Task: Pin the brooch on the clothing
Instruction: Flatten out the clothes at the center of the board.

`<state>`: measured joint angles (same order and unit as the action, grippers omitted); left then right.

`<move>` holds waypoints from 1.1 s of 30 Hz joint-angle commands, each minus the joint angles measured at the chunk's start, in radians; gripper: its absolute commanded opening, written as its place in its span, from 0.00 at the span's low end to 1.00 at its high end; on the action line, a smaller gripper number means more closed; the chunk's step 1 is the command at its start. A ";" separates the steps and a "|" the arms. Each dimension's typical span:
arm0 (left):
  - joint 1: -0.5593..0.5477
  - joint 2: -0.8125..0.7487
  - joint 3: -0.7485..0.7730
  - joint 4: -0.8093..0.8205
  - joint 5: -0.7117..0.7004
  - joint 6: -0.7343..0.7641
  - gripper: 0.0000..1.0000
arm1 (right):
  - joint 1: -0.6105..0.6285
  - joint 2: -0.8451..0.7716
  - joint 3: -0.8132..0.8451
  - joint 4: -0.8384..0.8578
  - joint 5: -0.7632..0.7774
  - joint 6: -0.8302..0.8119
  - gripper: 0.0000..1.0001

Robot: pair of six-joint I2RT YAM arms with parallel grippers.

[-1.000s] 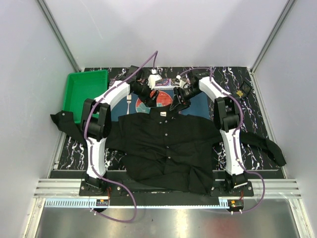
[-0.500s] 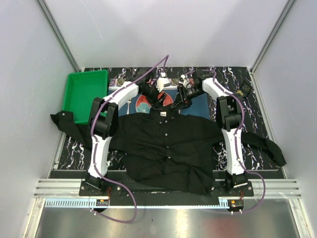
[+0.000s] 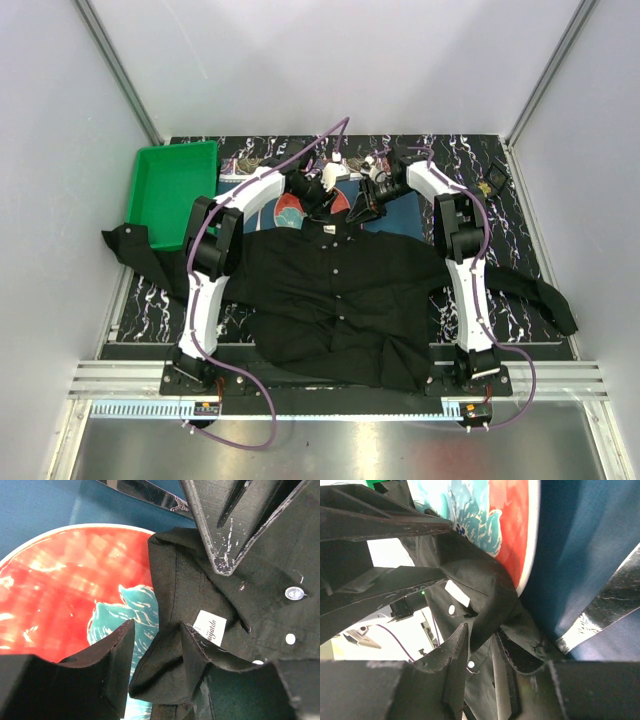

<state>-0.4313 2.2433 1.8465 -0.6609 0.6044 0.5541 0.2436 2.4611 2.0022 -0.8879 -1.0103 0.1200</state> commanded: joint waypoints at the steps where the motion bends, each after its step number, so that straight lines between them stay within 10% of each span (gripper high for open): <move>1: -0.004 -0.007 0.020 0.012 0.064 0.021 0.38 | 0.000 0.007 0.003 0.001 0.024 0.010 0.27; 7: -0.004 -0.047 -0.006 0.018 0.058 0.020 0.00 | -0.024 -0.022 -0.057 0.006 -0.034 -0.042 0.00; 26: 0.012 -0.496 -0.391 0.153 0.195 0.199 0.00 | -0.063 -0.289 -0.336 -0.052 -0.340 -0.474 0.00; 33: 0.002 -0.519 -0.385 0.049 0.201 0.293 0.00 | -0.066 -0.338 -0.272 -0.308 -0.211 -0.704 0.46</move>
<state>-0.4309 1.7794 1.4651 -0.5900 0.7601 0.7620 0.1879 2.2089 1.6947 -1.0451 -1.2922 -0.4221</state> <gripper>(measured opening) 0.012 0.330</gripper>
